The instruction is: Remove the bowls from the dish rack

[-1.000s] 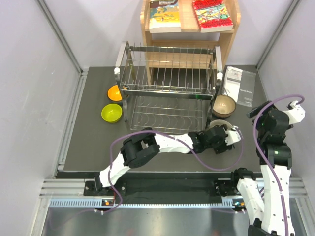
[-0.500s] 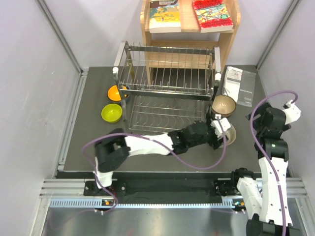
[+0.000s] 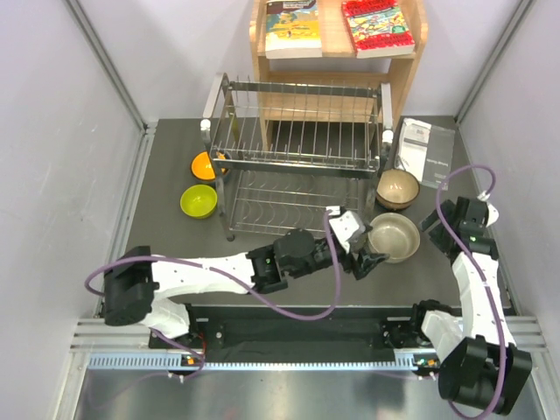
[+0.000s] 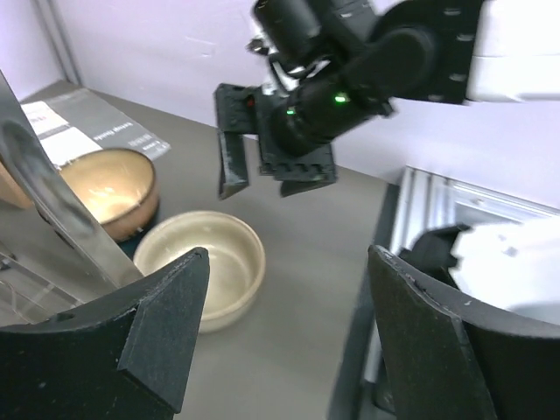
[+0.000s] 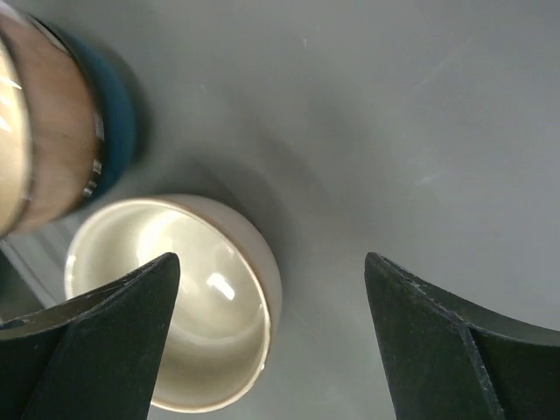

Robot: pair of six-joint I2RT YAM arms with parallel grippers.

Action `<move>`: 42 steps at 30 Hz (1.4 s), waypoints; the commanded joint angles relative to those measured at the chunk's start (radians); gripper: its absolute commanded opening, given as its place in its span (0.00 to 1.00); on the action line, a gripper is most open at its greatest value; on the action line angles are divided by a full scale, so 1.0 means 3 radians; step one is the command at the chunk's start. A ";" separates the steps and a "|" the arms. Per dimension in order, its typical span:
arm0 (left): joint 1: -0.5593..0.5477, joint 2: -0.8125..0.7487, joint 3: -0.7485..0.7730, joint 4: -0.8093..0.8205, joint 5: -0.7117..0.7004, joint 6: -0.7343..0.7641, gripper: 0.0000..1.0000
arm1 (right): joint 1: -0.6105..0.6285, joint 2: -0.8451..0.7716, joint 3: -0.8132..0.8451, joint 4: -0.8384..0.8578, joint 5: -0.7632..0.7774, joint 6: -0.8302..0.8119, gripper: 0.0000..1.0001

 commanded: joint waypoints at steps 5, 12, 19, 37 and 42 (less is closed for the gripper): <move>-0.0059 -0.0522 -0.0584 0.0197 -0.0405 -0.0312 0.77 | -0.0053 0.0252 -0.0157 0.0351 -0.0284 -0.0002 0.75; -0.0059 -0.0671 -0.0901 0.0187 -0.0579 -0.0429 0.76 | -0.0047 0.0452 -0.0187 0.0449 -0.0340 0.0034 0.68; -0.0059 -0.0748 -0.1080 0.0172 -0.0677 -0.0486 0.76 | -0.0047 0.0544 -0.0315 0.0576 -0.0340 0.0019 0.68; -0.0059 -0.0809 -0.1279 0.0090 -0.0856 -0.0547 0.75 | -0.0047 0.0938 -0.0351 0.0990 -0.0371 0.0146 0.39; -0.0064 -0.0799 -0.1315 0.0064 -0.0886 -0.0573 0.75 | -0.0047 0.1030 -0.0315 0.1067 -0.0371 0.0157 0.39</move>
